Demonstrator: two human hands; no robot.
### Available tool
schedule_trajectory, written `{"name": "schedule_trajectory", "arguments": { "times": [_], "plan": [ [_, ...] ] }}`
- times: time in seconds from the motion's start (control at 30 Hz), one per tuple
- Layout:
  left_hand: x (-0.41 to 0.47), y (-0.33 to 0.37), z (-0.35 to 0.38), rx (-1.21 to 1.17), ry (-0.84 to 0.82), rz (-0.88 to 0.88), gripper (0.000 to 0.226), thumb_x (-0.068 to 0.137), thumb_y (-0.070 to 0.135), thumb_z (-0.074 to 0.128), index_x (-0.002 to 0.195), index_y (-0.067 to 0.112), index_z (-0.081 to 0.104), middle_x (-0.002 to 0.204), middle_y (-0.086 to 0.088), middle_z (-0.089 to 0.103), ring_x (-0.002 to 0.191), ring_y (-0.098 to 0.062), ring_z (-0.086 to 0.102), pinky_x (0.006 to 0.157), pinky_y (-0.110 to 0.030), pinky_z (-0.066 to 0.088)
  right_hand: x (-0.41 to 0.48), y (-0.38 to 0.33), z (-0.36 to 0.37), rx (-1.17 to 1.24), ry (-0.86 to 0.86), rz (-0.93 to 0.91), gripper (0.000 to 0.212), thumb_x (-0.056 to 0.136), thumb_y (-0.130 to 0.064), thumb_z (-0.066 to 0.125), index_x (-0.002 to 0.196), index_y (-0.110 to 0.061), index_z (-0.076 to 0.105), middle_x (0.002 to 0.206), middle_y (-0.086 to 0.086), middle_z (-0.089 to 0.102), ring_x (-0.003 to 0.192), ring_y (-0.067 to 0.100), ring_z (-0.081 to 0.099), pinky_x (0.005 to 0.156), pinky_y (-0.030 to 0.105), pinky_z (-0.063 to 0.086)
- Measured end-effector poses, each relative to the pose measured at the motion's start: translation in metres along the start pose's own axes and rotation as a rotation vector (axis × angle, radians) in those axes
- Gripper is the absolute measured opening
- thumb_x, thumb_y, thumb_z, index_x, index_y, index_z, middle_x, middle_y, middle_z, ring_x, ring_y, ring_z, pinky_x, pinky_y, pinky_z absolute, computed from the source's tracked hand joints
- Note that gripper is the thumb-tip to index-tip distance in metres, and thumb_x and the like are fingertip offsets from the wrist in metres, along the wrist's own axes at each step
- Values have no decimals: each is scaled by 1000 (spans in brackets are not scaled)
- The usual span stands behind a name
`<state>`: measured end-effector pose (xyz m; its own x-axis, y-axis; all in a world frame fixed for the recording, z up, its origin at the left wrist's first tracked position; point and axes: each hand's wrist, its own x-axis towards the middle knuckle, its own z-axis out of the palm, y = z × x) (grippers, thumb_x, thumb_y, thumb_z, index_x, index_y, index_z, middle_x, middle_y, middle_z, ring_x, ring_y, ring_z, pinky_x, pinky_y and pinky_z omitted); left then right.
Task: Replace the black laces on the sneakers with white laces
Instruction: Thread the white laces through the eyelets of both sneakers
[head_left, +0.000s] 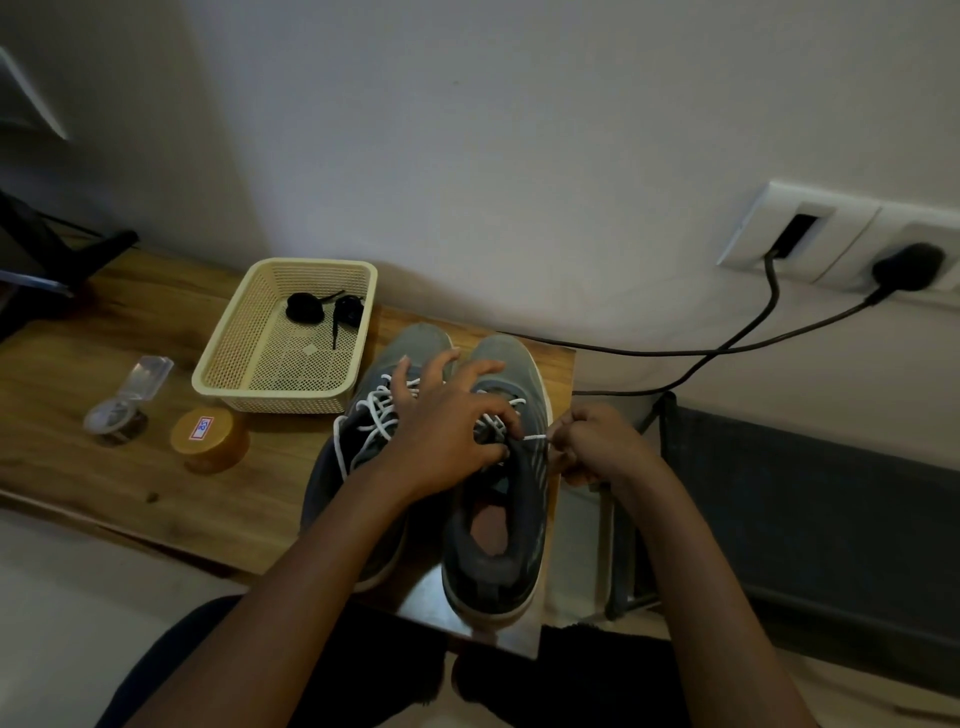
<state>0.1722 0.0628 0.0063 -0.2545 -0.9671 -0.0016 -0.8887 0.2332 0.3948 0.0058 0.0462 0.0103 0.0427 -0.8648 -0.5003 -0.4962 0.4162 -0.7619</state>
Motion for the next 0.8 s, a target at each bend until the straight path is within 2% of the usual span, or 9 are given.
{"name": "schedule_trajectory", "arguments": {
  "times": [0.13,0.27,0.33,0.4,0.53,0.67,0.73,0.77,0.8],
  "plan": [
    [0,0,0,-34,16,-9,21,77,37,73,95,44,66,151,19,25,144,-13,1,113,-52,-10,4,5,-4,-42,88,-31,15,89,-3,51,76,-9,55,76,12,58,73,26,61,62,32,48],
    [1,-1,0,-58,28,-25,27,75,36,74,100,43,65,151,18,26,143,-14,3,113,-48,-7,4,3,1,-210,138,-307,12,82,-6,64,87,-16,61,86,-3,52,80,9,49,72,26,41],
    [1,-1,2,-37,17,-11,26,76,36,74,98,43,65,151,18,26,143,-15,3,113,-48,-7,3,1,2,-308,94,-385,11,80,-12,69,82,-22,65,87,-10,50,88,6,45,84,28,38],
    [1,-1,3,-26,19,-10,24,76,35,73,97,42,65,150,18,28,143,-15,4,113,-49,-6,2,1,4,-402,74,-407,4,80,-17,71,81,-20,68,92,-9,52,100,12,45,97,38,35],
    [1,0,5,-30,47,-22,18,76,33,73,91,41,67,149,19,30,143,-15,5,113,-49,-5,3,5,2,-405,139,-396,5,81,-18,71,77,-16,71,78,-16,52,95,10,48,97,43,38],
    [2,-1,4,-47,43,-22,18,76,32,73,90,40,67,148,19,30,142,-14,6,113,-48,-5,9,10,-11,-284,274,-265,17,82,-16,70,66,-23,67,80,-1,66,100,25,57,92,48,45],
    [1,-1,5,-51,50,-20,18,75,32,73,90,40,67,148,18,31,142,-15,7,113,-47,-4,9,12,-12,-275,280,-260,14,82,-13,69,71,-21,68,86,-1,64,105,24,54,99,45,40],
    [1,-2,6,-53,55,-20,19,75,31,73,90,40,67,148,18,31,142,-15,7,113,-46,-4,8,10,-11,-315,277,-288,8,82,-12,68,79,-19,69,95,-2,60,110,21,50,103,37,32],
    [1,-2,6,-56,61,-22,20,75,31,73,92,41,66,148,18,32,142,-14,7,113,-45,-3,6,9,-9,-369,267,-321,9,82,-13,68,86,-21,68,105,-3,56,115,20,43,98,26,23]
  ]
}}
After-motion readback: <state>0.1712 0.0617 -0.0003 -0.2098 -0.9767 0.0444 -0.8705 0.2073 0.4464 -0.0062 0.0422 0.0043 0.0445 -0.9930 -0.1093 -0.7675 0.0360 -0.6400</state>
